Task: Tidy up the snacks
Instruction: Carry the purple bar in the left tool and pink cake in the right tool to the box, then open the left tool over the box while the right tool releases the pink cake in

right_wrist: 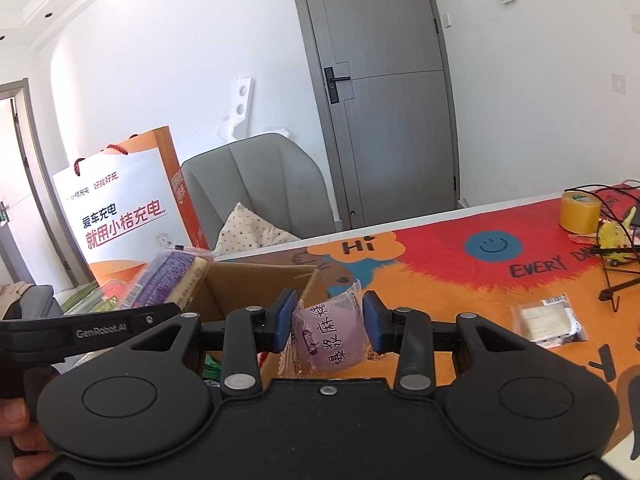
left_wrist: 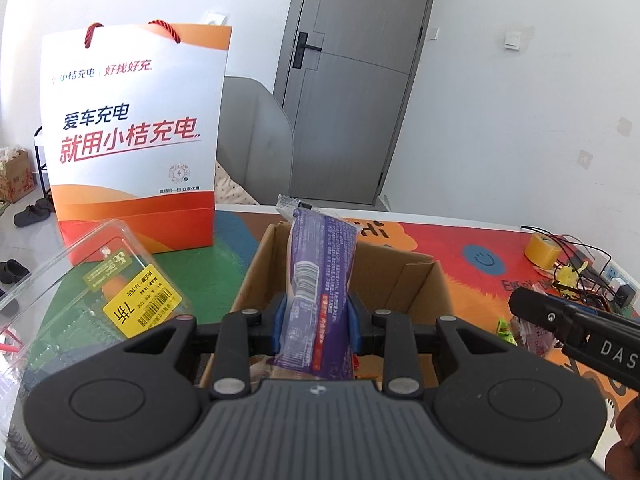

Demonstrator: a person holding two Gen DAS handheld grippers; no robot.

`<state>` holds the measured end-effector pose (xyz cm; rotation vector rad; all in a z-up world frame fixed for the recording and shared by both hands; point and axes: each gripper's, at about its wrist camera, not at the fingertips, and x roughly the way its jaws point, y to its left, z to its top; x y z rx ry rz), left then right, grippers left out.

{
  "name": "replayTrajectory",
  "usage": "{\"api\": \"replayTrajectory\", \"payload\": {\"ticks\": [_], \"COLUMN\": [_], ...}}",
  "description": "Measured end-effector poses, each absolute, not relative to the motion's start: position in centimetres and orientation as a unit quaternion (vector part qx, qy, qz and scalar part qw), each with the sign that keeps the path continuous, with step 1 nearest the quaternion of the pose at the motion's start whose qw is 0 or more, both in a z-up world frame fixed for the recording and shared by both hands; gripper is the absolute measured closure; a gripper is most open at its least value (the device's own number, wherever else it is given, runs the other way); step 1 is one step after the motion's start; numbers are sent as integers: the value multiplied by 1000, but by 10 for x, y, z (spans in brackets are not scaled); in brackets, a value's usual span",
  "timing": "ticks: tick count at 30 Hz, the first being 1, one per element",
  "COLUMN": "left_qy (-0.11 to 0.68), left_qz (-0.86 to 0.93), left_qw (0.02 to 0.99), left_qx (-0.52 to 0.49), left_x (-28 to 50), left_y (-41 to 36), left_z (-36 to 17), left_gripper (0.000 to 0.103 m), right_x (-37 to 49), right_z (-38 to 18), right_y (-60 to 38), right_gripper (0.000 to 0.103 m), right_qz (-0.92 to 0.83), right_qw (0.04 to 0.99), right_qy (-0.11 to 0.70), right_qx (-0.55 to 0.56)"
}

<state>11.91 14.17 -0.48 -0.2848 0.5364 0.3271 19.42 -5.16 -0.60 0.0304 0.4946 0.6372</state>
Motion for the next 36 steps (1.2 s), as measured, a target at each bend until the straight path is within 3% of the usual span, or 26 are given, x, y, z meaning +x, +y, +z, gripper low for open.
{"api": "replayTrajectory", "payload": {"ticks": [14, 20, 22, 24, 27, 36], "left_qy": [259, 251, 249, 247, 239, 232], "left_qz": [167, 171, 175, 181, 189, 187], "left_qw": [941, 940, 939, 938, 939, 942], "left_qx": [-142, -152, -160, -164, -158, -152], "left_x": [111, 103, 100, 98, 95, 98], "left_y": [149, 155, 159, 160, 159, 142], "left_z": [-1, 4, 5, 5, 8, 12], "left_gripper": [67, 46, 40, 33, 23, 11], "right_x": [200, 203, 201, 198, 201, 205], "right_z": [-6, -2, 2, 5, 7, 1], "right_y": [-21, -4, 0, -3, -12, -42], "right_gripper": [66, 64, 57, 35, 34, 28], "right_qz": [332, 353, 360, 352, 344, 314], "right_qw": [910, 902, 902, 908, 910, 915], "right_qy": [248, 247, 237, 226, 227, 248], "right_qx": [15, 27, 28, 29, 35, 48]}}
